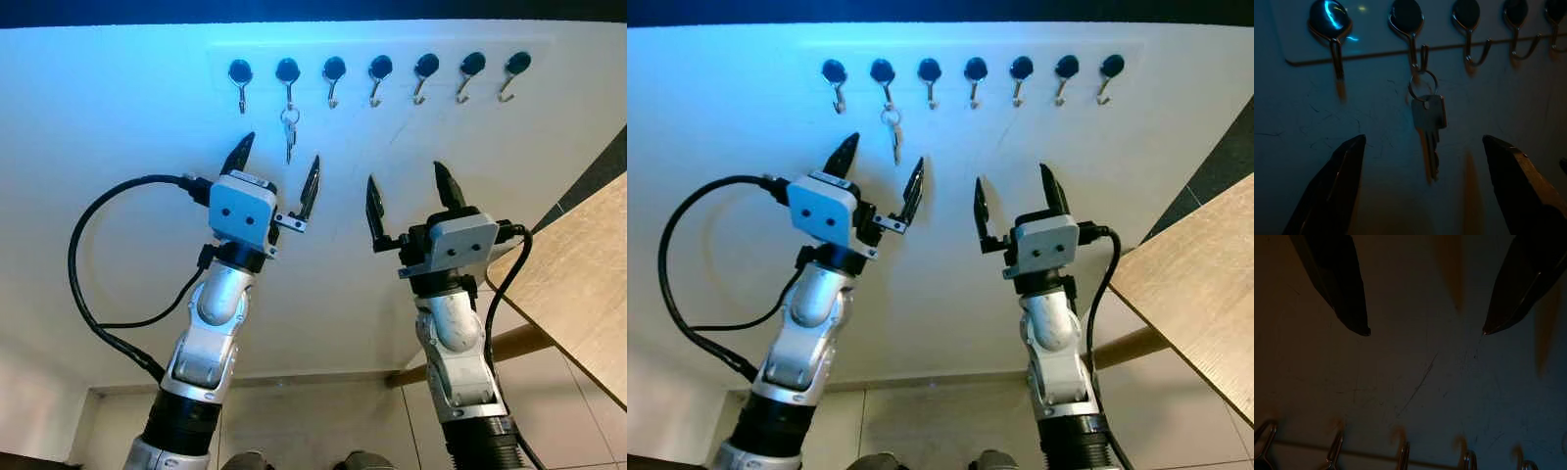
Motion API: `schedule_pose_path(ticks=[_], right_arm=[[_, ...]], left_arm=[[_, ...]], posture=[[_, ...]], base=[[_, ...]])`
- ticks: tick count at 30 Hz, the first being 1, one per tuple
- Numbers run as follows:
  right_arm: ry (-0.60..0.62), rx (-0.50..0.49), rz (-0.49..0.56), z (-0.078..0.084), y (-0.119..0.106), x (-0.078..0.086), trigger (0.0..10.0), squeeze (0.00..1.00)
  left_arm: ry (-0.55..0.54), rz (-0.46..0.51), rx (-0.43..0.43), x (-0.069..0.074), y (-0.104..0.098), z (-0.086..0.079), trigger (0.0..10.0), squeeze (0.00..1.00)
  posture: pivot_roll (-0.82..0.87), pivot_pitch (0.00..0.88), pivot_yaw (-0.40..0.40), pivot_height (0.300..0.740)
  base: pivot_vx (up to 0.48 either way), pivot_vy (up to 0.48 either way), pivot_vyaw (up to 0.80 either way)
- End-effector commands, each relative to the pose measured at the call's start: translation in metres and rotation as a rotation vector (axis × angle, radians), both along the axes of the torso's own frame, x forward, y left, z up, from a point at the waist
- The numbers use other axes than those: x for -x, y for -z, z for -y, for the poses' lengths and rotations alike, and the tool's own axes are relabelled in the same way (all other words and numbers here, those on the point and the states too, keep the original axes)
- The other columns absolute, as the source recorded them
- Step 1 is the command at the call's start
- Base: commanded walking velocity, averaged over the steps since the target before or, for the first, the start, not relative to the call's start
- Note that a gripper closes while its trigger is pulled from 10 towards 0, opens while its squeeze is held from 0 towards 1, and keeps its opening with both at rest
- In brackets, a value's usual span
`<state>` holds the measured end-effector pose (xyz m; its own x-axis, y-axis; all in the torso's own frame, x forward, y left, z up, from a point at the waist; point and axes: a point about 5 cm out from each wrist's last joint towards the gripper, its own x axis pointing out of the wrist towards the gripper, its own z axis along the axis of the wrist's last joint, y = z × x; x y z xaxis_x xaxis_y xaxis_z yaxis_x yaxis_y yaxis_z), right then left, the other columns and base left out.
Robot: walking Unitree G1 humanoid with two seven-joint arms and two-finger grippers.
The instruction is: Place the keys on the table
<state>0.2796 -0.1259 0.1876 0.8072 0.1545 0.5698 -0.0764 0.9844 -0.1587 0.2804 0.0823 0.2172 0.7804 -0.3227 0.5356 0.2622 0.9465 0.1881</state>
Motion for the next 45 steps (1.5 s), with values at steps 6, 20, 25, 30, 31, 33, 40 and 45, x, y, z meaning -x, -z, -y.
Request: schedule_pose_path(ticks=[6, 20, 25, 30, 31, 33, 40, 45], right_arm=[[0.005, 0.015, 0.003, -0.001, -0.002, 0.0, 10.0, 0.0], [0.003, 0.023, 0.0, -0.002, -0.002, -0.001, 10.0, 0.0], [0.003, 0.025, 0.0, -0.002, -0.002, -0.001, 10.0, 0.0], [0.002, 0.027, 0.001, -0.003, -0.002, -0.002, 10.0, 0.0], [0.002, 0.027, 0.001, -0.003, -0.002, -0.002, 10.0, 0.0], [0.002, 0.028, 0.002, -0.003, -0.002, -0.002, 10.0, 0.0], [0.004, 0.026, 0.001, -0.003, -0.002, -0.002, 10.0, 0.0], [0.003, 0.024, 0.003, -0.003, -0.003, -0.002, 10.0, 0.0]], left_arm=[[-0.022, 0.007, 0.019, 0.0, -0.006, 0.005, 0.0, 0.0], [-0.04, -0.028, -0.006, -0.003, -0.003, 0.007, 10.0, 0.0], [-0.05, -0.036, -0.01, -0.005, -0.003, 0.007, 7.5, 0.0], [-0.066, -0.04, -0.008, -0.007, -0.003, 0.006, 0.0, 0.0], [-0.066, -0.04, -0.008, -0.007, -0.003, 0.006, 0.0, 0.0], [-0.071, -0.041, -0.01, -0.007, -0.004, 0.006, 0.0, 0.0], [-0.085, -0.041, -0.013, -0.009, -0.004, 0.004, 0.0, 0.0], [-0.073, -0.029, 0.0, -0.01, -0.005, -0.002, 0.0, 0.0]], posture=[[0.01, 0.09, -0.007, 0.74], [0.01, 0.09, -0.008, 0.74], [0.01, 0.086, -0.01, 0.74], [0.01, 0.082, -0.01, 0.74], [0.01, 0.082, -0.01, 0.74], [0.01, 0.082, -0.01, 0.74], [0.01, 0.079, -0.01, 0.74], [0.01, 0.081, -0.01, 0.74]], base=[[0.0, 0.0, 0.0], [0.0, 0.0, 0.0], [0.0, 0.0, 0.0], [0.0, 0.0, 0.0], [0.0, 0.0, 0.0], [0.0, 0.0, 0.0], [0.0, 0.0, 0.0], [0.0, 0.0, 0.0]])
